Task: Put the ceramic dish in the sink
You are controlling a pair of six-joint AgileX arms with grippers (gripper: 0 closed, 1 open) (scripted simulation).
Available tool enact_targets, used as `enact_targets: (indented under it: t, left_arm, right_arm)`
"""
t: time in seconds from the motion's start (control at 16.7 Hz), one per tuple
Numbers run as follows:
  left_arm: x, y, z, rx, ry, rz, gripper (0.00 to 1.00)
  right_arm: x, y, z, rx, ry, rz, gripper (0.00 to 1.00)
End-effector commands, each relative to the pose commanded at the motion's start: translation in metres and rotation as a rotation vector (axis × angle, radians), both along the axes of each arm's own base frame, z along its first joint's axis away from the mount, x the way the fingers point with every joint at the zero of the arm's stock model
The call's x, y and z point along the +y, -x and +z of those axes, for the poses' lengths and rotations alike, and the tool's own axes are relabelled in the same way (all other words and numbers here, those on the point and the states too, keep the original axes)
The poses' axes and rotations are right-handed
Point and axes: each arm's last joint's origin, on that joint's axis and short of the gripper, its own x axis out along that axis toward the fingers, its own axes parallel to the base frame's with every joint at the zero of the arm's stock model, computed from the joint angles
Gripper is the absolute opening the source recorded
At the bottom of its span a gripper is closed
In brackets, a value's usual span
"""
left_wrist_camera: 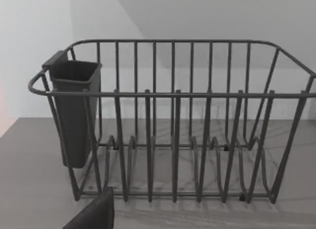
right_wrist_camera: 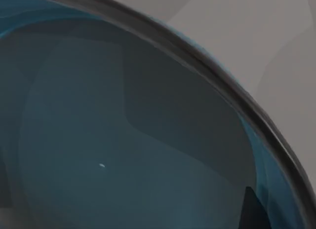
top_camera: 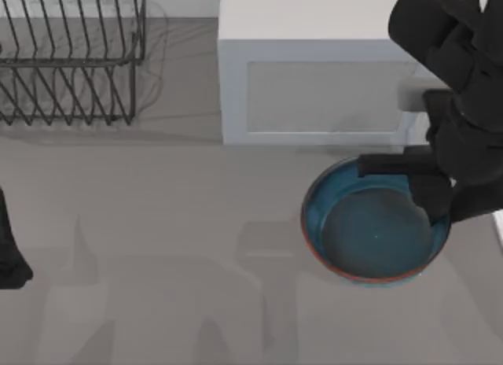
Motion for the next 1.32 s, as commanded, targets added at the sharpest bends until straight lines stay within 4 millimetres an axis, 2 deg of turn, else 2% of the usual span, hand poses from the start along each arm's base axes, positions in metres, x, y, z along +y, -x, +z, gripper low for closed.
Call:
enact_targets:
  t: [0.18,0.36,0.54,0.78,0.9,1.08,1.32]
  left_arm:
    - [0.000,0.000,0.000,0.000,0.000,0.000,1.00]
    - [0.000,0.000,0.000,0.000,0.000,0.000,1.00]
    - [0.000,0.000,0.000,0.000,0.000,0.000,1.00]
    - [0.000,0.000,0.000,0.000,0.000,0.000,1.00]
    - [0.000,0.000,0.000,0.000,0.000,0.000,1.00]
    - [0.000,0.000,0.000,0.000,0.000,0.000,1.00]
    - [0.000,0.000,0.000,0.000,0.000,0.000,1.00]
  right_arm:
    - [-0.005,-0.004,0.004,-0.028,-0.037,-0.008,0.00]
    - [-0.025,-0.020,0.015,-0.145,-0.164,-0.041,0.00]
    - [-0.056,-0.045,0.028,-0.350,-0.316,-0.076,0.00]
    - [-0.118,-0.080,0.036,-0.732,-0.443,-0.088,0.00]
    - [-0.154,-0.091,0.031,-0.922,-0.443,-0.076,0.00]
    - [-0.207,-0.096,0.005,-1.155,-0.374,-0.050,0.00]
    - [-0.264,-0.073,-0.035,-1.379,-0.215,-0.017,0.00]
